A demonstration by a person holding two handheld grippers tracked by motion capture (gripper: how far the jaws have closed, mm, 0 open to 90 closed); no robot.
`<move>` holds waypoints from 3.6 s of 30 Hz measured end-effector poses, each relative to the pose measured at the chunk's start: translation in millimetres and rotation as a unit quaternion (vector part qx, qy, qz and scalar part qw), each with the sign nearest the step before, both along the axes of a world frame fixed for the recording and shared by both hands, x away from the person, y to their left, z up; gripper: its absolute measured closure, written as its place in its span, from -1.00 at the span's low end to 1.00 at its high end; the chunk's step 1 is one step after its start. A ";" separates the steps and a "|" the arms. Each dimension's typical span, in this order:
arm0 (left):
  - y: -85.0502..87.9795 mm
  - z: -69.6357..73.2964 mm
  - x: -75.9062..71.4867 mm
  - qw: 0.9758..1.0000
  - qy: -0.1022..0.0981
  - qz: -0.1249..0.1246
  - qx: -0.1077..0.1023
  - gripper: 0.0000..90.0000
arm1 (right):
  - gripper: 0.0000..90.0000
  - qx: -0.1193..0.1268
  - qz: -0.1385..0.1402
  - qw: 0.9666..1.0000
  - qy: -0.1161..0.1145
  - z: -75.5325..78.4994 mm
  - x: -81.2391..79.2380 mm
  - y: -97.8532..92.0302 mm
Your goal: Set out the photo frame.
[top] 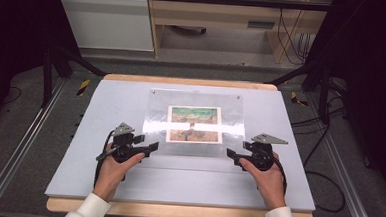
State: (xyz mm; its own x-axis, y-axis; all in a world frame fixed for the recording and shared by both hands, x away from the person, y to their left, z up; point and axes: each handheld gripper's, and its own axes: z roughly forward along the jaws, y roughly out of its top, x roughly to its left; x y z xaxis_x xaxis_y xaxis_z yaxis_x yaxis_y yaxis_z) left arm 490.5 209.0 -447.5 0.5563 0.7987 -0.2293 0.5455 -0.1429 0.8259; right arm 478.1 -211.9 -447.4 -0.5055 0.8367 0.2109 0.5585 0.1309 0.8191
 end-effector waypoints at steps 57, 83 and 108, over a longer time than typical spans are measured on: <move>-0.6 -0.2 -23.8 0.999 -0.031 0.012 0.018 -0.19 | -0.25 -0.040 0.001 0.999 -0.033 -0.5 -26.9 0.1; 1.2 -1.2 -36.3 0.999 -0.037 0.020 0.020 -0.04 | -0.08 -0.065 0.005 0.997 -0.043 -1.2 -40.0 -1.7; 1.6 -2.5 -45.9 0.999 -0.042 0.026 0.023 0.06 | 0.09 -0.067 -0.007 0.997 -0.042 -4.5 -52.1 -2.3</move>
State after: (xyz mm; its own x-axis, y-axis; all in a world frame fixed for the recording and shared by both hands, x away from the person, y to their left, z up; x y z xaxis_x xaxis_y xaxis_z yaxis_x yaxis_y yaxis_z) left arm 444.6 210.6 -450.0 0.5298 0.8356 -0.1452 0.4823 -0.1560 0.8620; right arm 426.0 -214.2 -451.9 -0.5051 0.8613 0.0546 0.4916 0.2351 0.8385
